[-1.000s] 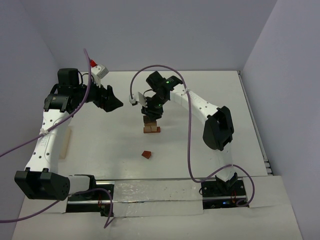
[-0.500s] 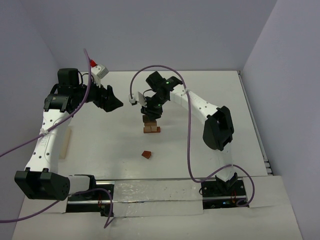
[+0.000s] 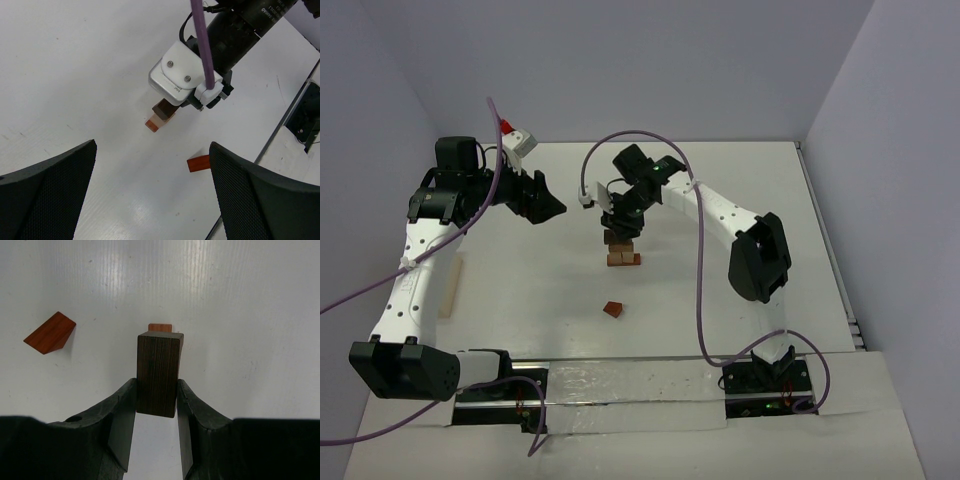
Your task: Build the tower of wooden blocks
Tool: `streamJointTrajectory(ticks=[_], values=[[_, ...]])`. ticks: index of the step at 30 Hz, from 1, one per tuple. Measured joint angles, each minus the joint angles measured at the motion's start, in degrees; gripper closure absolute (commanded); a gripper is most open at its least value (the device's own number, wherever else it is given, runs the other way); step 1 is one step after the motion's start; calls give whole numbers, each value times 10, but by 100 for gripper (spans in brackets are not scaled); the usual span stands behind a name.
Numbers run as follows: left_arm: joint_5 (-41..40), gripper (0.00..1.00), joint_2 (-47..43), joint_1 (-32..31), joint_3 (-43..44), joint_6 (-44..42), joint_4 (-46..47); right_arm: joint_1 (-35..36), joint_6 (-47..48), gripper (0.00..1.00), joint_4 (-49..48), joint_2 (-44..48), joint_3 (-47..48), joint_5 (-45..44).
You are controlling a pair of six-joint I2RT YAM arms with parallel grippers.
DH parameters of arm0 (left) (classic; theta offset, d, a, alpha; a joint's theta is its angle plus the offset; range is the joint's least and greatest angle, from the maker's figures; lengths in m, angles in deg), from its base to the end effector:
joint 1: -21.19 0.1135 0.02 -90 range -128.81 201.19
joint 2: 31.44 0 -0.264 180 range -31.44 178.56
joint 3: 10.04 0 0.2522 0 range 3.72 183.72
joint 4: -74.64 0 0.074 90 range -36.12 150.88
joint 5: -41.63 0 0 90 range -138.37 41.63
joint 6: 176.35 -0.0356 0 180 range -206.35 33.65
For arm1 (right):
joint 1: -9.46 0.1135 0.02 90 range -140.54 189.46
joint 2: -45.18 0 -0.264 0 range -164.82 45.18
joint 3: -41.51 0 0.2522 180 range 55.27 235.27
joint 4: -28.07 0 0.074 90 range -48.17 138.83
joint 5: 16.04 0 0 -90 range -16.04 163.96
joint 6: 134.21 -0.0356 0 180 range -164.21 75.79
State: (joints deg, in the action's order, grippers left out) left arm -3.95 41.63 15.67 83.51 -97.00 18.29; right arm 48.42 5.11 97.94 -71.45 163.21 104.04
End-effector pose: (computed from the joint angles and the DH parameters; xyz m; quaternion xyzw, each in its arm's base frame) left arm 0.2563 -0.0498 0.3960 0.2862 0.7920 -0.3174 0.4359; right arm 0.3264 0.2869 0.2770 -0.6970 0.6369 0.2332 0.2327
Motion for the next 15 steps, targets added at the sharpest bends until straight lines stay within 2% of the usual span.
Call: streamJointTrajectory(ticks=[15], values=[[0,1,0,0,0,1,0,-6,-19,93,-15,28,-24,10]])
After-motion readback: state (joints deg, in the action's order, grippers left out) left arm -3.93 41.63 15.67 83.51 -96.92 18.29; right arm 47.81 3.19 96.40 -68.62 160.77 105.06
